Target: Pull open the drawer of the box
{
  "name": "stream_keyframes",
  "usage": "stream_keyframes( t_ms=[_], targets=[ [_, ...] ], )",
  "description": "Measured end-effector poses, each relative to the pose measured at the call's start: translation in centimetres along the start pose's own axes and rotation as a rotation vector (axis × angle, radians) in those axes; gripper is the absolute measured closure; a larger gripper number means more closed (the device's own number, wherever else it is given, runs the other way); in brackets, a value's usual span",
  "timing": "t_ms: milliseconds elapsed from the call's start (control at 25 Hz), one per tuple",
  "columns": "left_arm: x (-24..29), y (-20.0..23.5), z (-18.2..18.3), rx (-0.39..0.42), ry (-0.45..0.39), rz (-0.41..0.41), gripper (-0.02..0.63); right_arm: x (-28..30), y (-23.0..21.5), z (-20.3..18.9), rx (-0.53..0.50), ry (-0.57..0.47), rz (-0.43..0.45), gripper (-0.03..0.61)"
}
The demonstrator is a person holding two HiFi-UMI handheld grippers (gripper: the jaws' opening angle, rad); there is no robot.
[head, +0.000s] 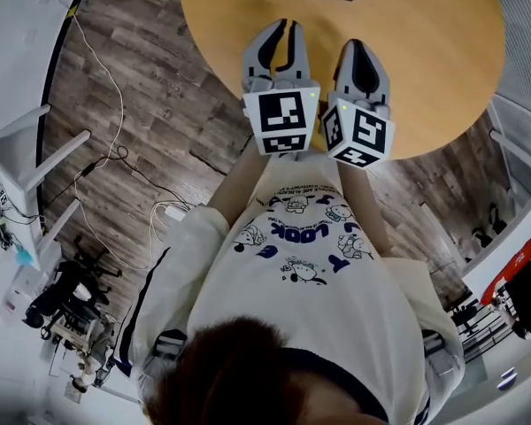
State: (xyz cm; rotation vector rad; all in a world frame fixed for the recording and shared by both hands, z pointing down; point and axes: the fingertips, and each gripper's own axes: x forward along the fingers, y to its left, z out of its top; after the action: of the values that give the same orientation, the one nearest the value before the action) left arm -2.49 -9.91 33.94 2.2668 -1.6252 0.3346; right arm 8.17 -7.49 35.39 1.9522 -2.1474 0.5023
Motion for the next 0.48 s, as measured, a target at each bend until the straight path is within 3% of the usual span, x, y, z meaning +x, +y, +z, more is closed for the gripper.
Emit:
stream_keyframes(
  t_ms=[480],
  targets=[
    [2.9, -0.4, -1.7, -0.009, 0.063, 0.003, 0.586, 2.3, -0.9, -1.2, 0.015, 0.047, 0.020, 0.546]
  ],
)
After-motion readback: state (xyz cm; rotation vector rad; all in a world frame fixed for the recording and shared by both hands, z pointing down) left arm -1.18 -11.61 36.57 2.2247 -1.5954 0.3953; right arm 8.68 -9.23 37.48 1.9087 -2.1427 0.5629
